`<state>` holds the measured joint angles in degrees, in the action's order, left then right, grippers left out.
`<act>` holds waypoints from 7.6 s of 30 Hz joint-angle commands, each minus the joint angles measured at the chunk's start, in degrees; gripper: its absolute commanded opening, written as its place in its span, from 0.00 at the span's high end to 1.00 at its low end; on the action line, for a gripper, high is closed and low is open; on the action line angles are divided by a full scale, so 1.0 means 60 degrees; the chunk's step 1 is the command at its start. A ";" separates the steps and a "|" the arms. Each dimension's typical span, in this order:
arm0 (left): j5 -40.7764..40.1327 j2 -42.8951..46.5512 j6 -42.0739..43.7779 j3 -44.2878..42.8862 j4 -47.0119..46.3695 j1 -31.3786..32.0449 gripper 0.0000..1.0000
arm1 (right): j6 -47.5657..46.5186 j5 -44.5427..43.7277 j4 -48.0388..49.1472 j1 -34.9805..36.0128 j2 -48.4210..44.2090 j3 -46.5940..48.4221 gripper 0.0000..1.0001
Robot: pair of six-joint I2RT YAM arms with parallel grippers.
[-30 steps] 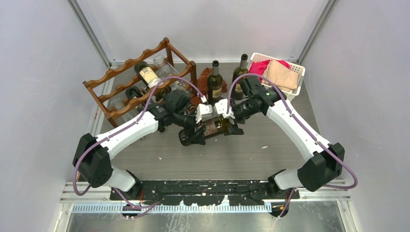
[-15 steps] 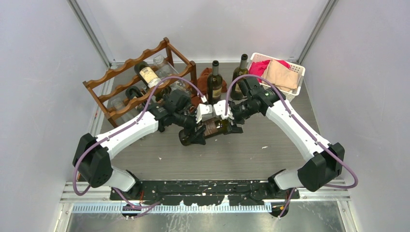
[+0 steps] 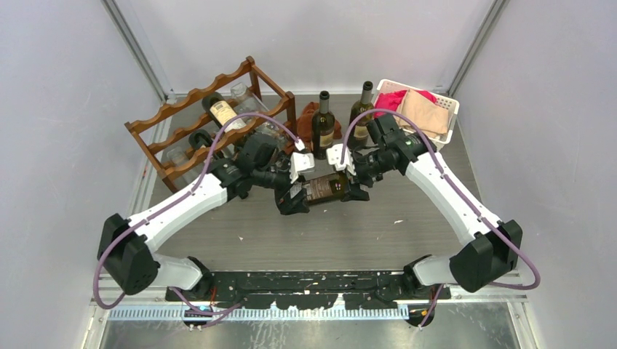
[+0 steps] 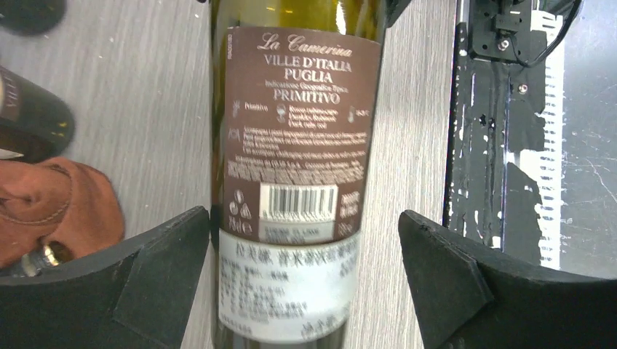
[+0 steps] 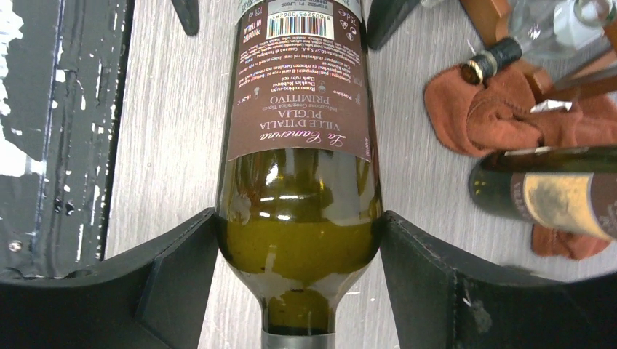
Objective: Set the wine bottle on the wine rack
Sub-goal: Pick up the wine bottle from the center of the board, then place the wine bottle in the wine rack.
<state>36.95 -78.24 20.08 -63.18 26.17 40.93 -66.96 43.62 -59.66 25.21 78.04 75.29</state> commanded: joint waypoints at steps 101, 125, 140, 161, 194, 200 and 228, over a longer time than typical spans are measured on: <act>-0.6031 0.0434 -0.3954 -0.7222 0.2759 -0.4053 0.36 | 1.3342 -0.8452 1.3017 0.5350 0.4315 0.1672 0.99; -0.7214 0.3576 -0.3390 -0.3596 0.0531 -0.4053 0.30 | 1.2154 -1.1371 1.6120 0.6421 0.7083 0.3452 0.99; -0.7086 0.3962 -0.3070 -0.3198 0.0432 -0.4053 0.30 | 1.1205 -1.1509 1.8162 0.6521 0.8117 0.3655 0.93; -0.7359 0.4419 -0.3141 -0.2861 0.0419 -0.4053 0.31 | 1.1146 -1.1400 1.8952 0.6338 0.8607 0.3685 0.67; -0.7418 0.4602 -0.3137 -0.2871 0.0241 -0.4053 0.31 | 1.1570 -1.1032 1.9011 0.6201 0.8244 0.3340 0.31; -0.7361 0.4592 -0.3183 -0.2868 0.0234 -0.4053 0.31 | 1.1570 -1.1027 1.8981 0.6205 0.8170 0.3266 0.26; -0.7257 0.4659 -0.3183 -0.2875 0.0136 -0.4053 0.32 | 1.1867 -1.0959 1.8468 0.6202 0.8014 0.3291 0.16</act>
<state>-6.90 -51.33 0.67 -80.09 31.46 16.53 2.07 -22.11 44.36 62.83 131.13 93.21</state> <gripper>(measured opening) 0.685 0.840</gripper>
